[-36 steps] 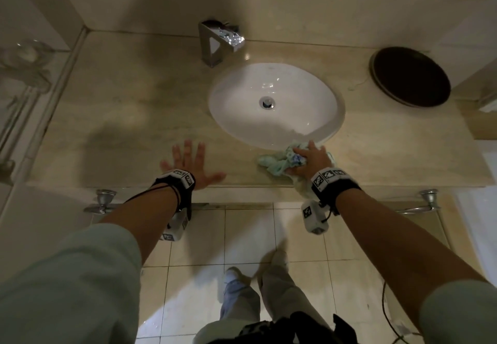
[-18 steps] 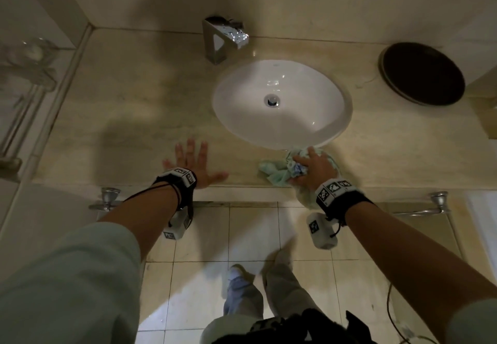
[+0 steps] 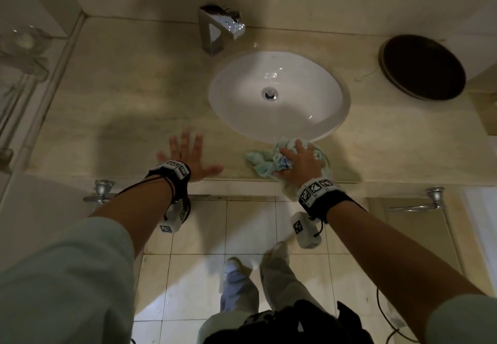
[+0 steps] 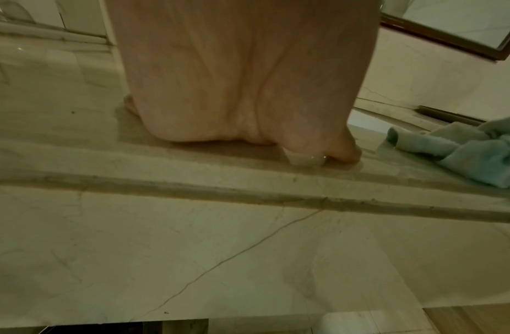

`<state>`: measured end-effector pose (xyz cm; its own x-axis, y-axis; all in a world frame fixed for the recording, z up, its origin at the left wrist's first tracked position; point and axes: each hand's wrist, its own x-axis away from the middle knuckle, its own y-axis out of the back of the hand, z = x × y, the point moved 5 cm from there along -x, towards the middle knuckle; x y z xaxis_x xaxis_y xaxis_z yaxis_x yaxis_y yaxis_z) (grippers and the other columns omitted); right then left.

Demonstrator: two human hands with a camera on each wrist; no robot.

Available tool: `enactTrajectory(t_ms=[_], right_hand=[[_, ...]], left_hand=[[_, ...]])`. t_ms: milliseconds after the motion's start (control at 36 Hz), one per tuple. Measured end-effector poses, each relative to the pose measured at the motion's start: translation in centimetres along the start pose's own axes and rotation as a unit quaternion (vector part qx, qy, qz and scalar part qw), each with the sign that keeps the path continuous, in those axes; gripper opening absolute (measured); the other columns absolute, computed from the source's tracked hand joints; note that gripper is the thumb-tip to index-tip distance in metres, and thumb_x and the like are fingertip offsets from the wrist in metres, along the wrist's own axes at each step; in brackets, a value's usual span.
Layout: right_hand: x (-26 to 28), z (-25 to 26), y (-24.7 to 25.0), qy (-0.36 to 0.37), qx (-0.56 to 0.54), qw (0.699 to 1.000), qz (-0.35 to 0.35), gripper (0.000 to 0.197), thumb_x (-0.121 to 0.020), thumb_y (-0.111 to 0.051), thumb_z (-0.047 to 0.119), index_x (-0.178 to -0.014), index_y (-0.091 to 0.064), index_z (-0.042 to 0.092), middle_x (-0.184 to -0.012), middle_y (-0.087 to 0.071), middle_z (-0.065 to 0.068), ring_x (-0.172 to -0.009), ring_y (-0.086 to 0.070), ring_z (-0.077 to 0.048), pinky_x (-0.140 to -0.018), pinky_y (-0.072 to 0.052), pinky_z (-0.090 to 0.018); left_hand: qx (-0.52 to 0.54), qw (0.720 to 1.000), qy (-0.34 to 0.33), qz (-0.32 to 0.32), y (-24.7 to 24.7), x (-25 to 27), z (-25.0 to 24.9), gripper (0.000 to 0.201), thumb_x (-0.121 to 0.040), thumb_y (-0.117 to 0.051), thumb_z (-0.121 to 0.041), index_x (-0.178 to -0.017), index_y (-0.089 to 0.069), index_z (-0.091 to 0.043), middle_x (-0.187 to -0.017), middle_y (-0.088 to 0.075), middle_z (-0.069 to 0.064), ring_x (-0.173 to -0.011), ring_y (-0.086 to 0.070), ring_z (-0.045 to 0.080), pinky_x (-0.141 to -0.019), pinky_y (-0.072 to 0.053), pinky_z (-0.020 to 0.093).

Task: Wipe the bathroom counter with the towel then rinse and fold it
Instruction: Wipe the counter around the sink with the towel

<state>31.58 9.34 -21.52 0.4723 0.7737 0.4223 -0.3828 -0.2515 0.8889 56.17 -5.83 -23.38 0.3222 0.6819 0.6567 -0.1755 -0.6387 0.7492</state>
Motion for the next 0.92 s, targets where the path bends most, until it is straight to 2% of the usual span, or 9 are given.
enactTrajectory(t_ms=[278,389,472,611,806,917], right_hand=[[-1.4,0.0,0.5,0.036,0.011,0.999,-0.006,0.079,-0.078,-0.06,0.064,-0.147,-0.029,0.038,-0.161,-0.008,-0.004,-0.146,-0.001,-0.038,-0.11,-0.019,-0.065],[-0.6,-0.1,0.0,0.049,0.008,0.999,-0.016,0.073,-0.085,-0.049,0.064,-0.149,-0.025,0.037,-0.161,-0.005,-0.006,-0.146,0.004,-0.038,-0.112,-0.013,-0.065],[0.1,0.4,-0.7,0.07,0.017,0.997,-0.007,0.076,-0.085,-0.047,0.066,-0.15,-0.021,0.037,-0.161,-0.002,-0.006,-0.146,0.005,-0.039,-0.111,-0.008,-0.066],[0.0,0.8,-1.1,0.081,0.038,0.996,-0.016,0.076,-0.083,-0.044,0.069,-0.149,-0.025,0.036,-0.161,-0.006,-0.007,-0.145,0.0,-0.042,-0.111,-0.011,-0.068],[-2.0,2.7,-0.3,0.119,0.052,0.991,-0.011,0.072,-0.083,-0.042,0.072,-0.147,-0.028,0.04,-0.161,-0.007,-0.006,-0.145,-0.001,-0.041,-0.112,-0.008,-0.065],[-2.5,3.5,0.2,0.127,0.059,0.99,-0.012,0.072,-0.083,-0.039,0.073,-0.147,-0.023,0.042,-0.161,-0.004,-0.003,-0.146,0.0,-0.038,-0.113,-0.006,-0.062]], left_hand=[[-0.006,1.0,0.004,0.002,0.2,0.2,-0.1,0.113,-0.066,-0.035,-0.091,-0.144,0.026,-0.037,-0.149,0.039,-0.004,-0.141,0.027,0.032,-0.109,0.002,0.066],[-0.007,1.0,0.005,-0.004,0.2,0.4,-0.2,0.113,-0.066,-0.035,-0.091,-0.144,0.026,-0.037,-0.15,0.039,-0.004,-0.141,0.027,0.032,-0.11,0.002,0.065],[-0.004,1.0,0.005,-0.005,0.2,0.5,-0.2,0.112,-0.067,-0.034,-0.091,-0.144,0.027,-0.037,-0.15,0.038,-0.004,-0.141,0.027,0.031,-0.11,0.003,0.064],[-0.007,1.0,0.006,-0.005,0.1,0.4,-0.2,0.113,-0.067,-0.034,-0.09,-0.144,0.028,-0.036,-0.15,0.039,-0.003,-0.141,0.028,0.031,-0.11,0.004,0.064],[-0.003,1.0,0.011,-0.006,0.0,0.1,-0.2,0.113,-0.066,-0.035,-0.09,-0.144,0.026,-0.037,-0.151,0.037,-0.003,-0.141,0.028,0.031,-0.11,0.003,0.065],[-0.007,1.0,0.014,-0.007,0.1,0.0,-0.2,0.114,-0.066,-0.036,-0.09,-0.145,0.024,-0.036,-0.152,0.036,-0.002,-0.141,0.027,0.032,-0.11,0.001,0.065]])
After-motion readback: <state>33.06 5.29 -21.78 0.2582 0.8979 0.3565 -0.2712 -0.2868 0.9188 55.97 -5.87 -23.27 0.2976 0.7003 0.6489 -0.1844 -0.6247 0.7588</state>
